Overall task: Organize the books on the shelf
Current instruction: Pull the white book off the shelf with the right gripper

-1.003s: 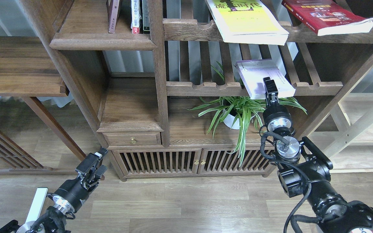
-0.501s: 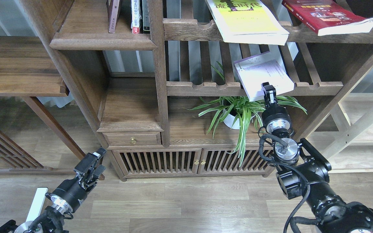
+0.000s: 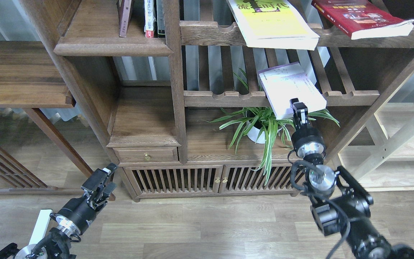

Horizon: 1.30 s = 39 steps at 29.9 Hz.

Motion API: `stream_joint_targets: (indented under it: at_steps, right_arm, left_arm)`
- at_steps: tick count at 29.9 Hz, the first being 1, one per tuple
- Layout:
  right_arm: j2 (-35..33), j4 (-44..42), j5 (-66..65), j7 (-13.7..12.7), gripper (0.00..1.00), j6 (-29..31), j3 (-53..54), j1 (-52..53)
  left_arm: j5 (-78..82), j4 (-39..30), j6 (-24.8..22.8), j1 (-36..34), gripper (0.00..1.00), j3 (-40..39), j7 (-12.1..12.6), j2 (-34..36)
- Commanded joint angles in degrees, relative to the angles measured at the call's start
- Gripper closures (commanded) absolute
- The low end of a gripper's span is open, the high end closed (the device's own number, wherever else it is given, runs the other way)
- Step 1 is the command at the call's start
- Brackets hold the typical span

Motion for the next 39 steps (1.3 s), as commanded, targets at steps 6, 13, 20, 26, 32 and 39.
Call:
stream_joint_targets:
  at_steps: [6, 13, 20, 26, 32, 39]
  right_arm:
    - [0.28, 9.17, 0.05, -0.62, 0.96, 6.56, -6.79, -7.73]
    - [0.36, 15.15, -0.21, -0.35, 0.96, 6.65, -10.40, -10.11]
    - [-0.51, 16.48, -1.96, -0.61, 0.96, 10.25, -14.70, -16.17]
    - [-0.60, 16.48, -5.57, -0.70, 0.96, 12.86, -20.32, -21.09]
    - [-1.92, 16.65, -7.24, -0.70, 0.96, 12.86, -28.14, -22.77]
    - [-1.31, 17.18, -8.65, -0.70, 0.96, 12.86, -35.53, -23.04]
  left_arm:
    - [-0.90, -0.01, 0.00, -1.58, 0.01, 0.62, 0.15, -0.08]
    - [-0.90, -0.10, 0.00, -3.60, 0.01, 1.23, 0.15, -0.43]
    - [-2.74, -0.28, 0.00, -4.83, 0.02, 6.58, 0.15, 0.44]
    - [-9.06, -3.61, 0.00, -6.68, 0.02, 17.31, 0.24, 4.75]
    - [-10.92, -4.50, 0.00, -7.73, 0.02, 24.08, 0.24, 8.88]
    - [-10.92, -6.25, 0.00, -8.09, 0.02, 28.13, 0.33, 10.82]
